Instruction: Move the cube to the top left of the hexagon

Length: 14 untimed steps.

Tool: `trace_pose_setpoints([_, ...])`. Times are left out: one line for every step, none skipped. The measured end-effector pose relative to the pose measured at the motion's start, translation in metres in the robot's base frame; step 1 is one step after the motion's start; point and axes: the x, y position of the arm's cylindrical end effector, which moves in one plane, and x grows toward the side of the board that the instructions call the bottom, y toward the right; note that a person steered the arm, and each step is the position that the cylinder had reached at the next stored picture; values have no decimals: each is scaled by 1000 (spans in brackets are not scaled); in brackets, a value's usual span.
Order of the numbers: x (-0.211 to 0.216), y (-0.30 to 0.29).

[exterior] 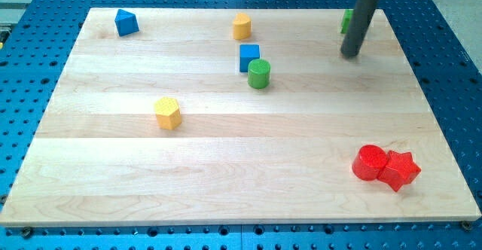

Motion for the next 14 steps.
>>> trace_pose_setpoints([0,-40])
trace_pose_setpoints([0,-69])
trace_pose_setpoints([14,-164])
trace_pose_setpoints([36,-258])
trace_pose_setpoints([96,-368])
trace_pose_setpoints([100,-334])
trace_pose_setpoints([147,-327])
trace_pose_setpoints([164,-386])
trace_pose_setpoints([149,-406])
trace_pose_setpoints([150,-372])
trace_pose_setpoints([145,-400])
trace_pose_setpoints([131,-400])
trace_pose_setpoints([131,-401])
trace_pose_setpoints([131,-400])
